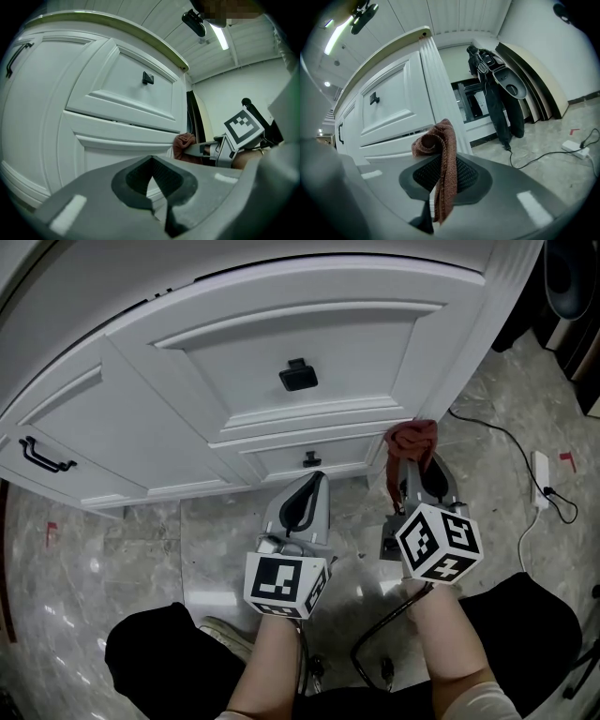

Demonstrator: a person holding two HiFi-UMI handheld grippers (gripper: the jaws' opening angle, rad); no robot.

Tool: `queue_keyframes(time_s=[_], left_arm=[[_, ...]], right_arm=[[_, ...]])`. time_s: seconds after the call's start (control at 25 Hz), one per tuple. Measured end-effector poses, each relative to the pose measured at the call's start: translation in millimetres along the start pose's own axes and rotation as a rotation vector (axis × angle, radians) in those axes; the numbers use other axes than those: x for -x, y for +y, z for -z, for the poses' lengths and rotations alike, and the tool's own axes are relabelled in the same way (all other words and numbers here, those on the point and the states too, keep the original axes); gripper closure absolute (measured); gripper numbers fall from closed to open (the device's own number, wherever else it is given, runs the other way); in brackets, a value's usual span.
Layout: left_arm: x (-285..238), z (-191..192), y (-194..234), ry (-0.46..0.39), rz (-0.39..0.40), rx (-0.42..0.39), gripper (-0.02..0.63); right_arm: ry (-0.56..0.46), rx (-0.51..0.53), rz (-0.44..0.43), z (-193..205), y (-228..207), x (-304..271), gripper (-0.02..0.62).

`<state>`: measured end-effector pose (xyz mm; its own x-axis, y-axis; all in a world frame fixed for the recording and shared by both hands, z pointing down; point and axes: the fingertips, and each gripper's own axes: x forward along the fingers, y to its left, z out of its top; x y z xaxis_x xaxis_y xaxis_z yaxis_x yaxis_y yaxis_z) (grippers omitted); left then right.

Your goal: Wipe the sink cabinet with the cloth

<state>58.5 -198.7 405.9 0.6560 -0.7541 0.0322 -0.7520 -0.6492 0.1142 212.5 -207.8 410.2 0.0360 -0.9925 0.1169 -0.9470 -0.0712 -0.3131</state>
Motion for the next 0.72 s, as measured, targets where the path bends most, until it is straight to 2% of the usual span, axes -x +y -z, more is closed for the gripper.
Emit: queue_keyframes(time_s=[0.2,0.72], left_arm=[[9.1,1.7,8.4,0.001,-0.012,-0.001,0.606],[74.3,0.3,105.0,-0.003,-0.208,0.030,0.606]], right_arm=[[-0.001,-0.016,-0.050,13.2,24.3,5.6,0.512],[0.129,-0.002,-0.358,97.0,180.3,-8.4,0.512]])
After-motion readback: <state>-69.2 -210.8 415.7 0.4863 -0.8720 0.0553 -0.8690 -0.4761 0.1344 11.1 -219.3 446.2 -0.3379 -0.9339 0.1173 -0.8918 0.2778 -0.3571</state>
